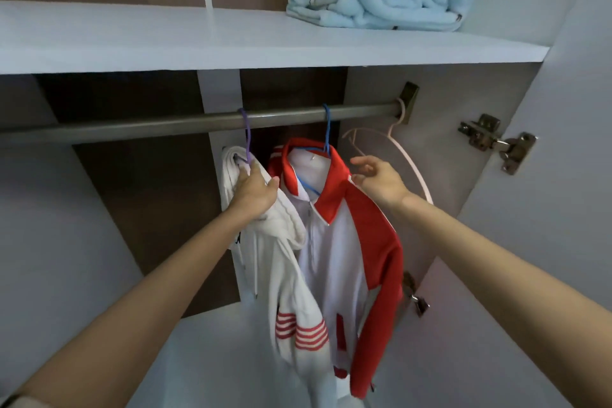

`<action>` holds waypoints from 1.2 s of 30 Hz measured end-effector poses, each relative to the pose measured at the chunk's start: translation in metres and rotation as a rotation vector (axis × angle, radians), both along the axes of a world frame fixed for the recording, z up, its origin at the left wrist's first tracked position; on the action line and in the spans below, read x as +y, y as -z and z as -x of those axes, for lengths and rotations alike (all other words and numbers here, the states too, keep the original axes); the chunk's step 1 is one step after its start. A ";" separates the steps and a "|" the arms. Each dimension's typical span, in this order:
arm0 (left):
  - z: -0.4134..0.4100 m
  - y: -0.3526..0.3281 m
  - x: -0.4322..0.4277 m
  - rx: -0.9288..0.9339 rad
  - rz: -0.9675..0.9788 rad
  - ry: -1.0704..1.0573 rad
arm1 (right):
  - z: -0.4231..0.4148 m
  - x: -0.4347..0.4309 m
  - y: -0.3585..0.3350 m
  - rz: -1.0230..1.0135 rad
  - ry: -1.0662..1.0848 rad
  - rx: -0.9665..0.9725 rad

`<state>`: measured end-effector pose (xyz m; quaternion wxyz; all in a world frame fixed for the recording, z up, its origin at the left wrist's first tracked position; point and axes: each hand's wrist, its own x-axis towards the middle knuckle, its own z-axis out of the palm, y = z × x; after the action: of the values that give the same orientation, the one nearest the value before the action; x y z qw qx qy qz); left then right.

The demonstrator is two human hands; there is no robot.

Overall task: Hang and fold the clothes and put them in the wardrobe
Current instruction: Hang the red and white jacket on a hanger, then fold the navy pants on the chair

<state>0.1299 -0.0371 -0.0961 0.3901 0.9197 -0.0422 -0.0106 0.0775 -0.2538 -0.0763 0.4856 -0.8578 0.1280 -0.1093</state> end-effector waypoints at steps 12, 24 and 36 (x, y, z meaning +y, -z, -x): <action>0.226 -0.003 -0.095 -0.233 0.040 0.350 | 0.255 -0.054 0.026 -0.054 0.020 -0.010; 0.402 0.034 -0.143 -0.137 -0.128 0.658 | 0.509 -0.088 0.081 -0.150 0.199 0.205; 0.582 0.066 -0.178 0.018 -0.087 1.173 | 0.737 -0.044 0.131 -0.206 0.751 0.210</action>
<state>-0.4521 -0.2152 -0.1625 0.2813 0.7578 -0.5401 -0.2343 -0.6595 -0.2974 -0.2075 0.4797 -0.7047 0.4918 -0.1774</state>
